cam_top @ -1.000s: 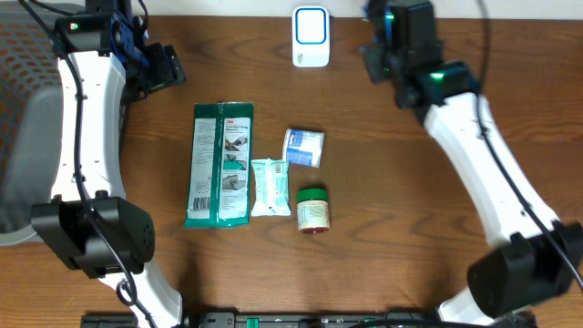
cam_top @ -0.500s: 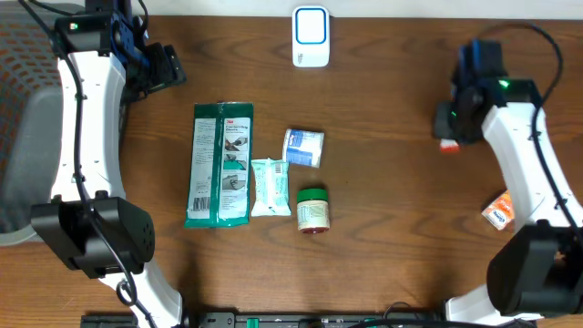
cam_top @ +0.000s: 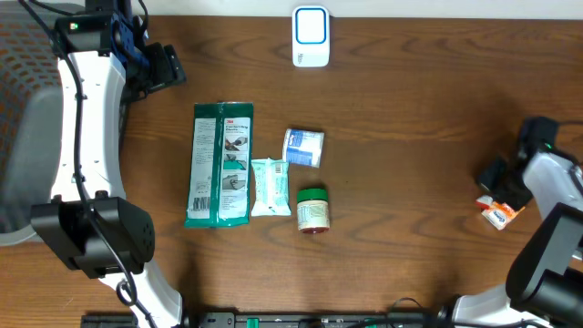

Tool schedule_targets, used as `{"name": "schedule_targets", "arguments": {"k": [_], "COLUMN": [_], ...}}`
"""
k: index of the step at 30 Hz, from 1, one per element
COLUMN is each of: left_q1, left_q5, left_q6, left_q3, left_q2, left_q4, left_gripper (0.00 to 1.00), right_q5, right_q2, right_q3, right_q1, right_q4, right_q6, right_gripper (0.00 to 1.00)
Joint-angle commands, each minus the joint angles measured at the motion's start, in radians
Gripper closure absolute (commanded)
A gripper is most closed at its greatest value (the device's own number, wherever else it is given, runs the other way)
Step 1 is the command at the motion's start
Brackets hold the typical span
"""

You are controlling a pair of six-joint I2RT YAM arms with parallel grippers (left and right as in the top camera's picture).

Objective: Scan the item barcode
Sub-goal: 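Carry the red stick away to the right side of the table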

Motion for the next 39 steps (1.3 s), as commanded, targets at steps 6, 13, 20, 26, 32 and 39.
{"name": "schedule_targets", "arguments": {"k": [6, 13, 20, 26, 32, 39], "left_q1": [0.003, 0.003, 0.003, 0.003, 0.003, 0.003], "left_q5": [-0.005, -0.005, -0.005, -0.005, -0.005, -0.005], "left_q6": [-0.013, -0.013, -0.013, -0.013, -0.013, -0.013], "left_q3": [-0.007, -0.007, -0.007, -0.007, -0.007, -0.007], "left_q2": [-0.034, -0.034, -0.034, -0.034, -0.034, -0.034], "left_q4": [-0.006, -0.006, -0.006, -0.006, -0.006, -0.006], "left_gripper": [0.15, 0.16, 0.15, 0.15, 0.16, 0.15], "right_q5": [-0.002, -0.087, -0.142, -0.066, -0.006, -0.007], "right_q2": [0.0, -0.021, -0.107, -0.173, -0.15, -0.124], "right_q3": [-0.026, 0.042, 0.108, 0.106, 0.072, 0.04], "right_q1": [-0.097, -0.096, -0.095, -0.095, -0.095, -0.097], "right_q4": [0.062, -0.084, -0.218, -0.194, -0.151, -0.098], "right_q6": [0.038, -0.033, -0.017, -0.017, 0.006, -0.074], "right_gripper": [0.39, 0.01, 0.01, 0.72, 0.99, 0.39]}}
